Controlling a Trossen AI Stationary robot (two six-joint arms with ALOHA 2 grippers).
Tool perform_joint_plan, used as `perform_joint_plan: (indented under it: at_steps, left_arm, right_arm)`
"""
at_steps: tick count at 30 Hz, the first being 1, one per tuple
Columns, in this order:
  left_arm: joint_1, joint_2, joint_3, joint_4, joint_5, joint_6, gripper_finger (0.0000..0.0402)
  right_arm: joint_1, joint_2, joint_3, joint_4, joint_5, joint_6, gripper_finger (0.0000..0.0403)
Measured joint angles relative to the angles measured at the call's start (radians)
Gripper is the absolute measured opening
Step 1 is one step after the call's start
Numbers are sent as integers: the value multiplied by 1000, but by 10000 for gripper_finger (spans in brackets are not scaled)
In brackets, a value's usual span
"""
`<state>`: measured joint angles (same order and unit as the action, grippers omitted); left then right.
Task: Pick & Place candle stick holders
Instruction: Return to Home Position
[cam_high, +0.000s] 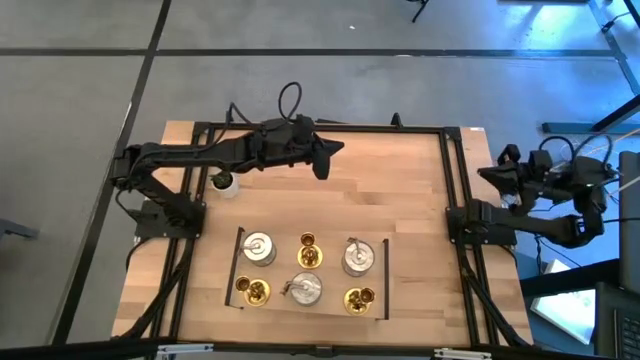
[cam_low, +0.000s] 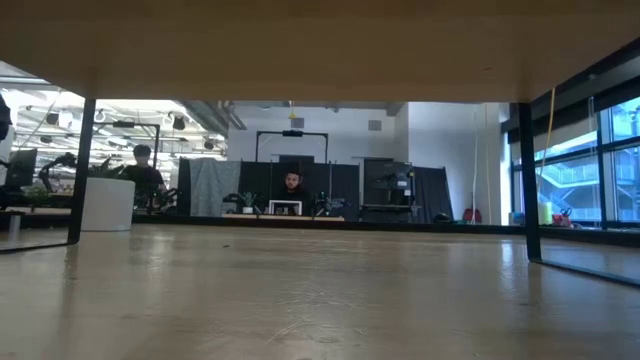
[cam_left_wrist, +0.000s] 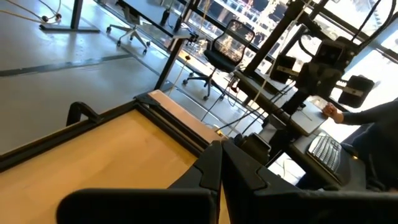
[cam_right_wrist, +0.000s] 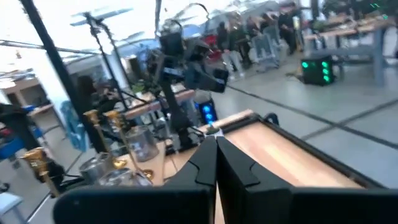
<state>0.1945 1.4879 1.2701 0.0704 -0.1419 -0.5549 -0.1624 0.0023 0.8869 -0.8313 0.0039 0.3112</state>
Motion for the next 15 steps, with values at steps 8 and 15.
perform_joint_plan:
  at_steps: [8,15]
  left_arm:
    - [20,0,0,1,48,-17,2]
    - [20,0,0,1,96,-34,2]
  right_arm:
    - [-95,2,-119,58,-117,15,4]
    - [-138,1,-220,165,-117,22,4]
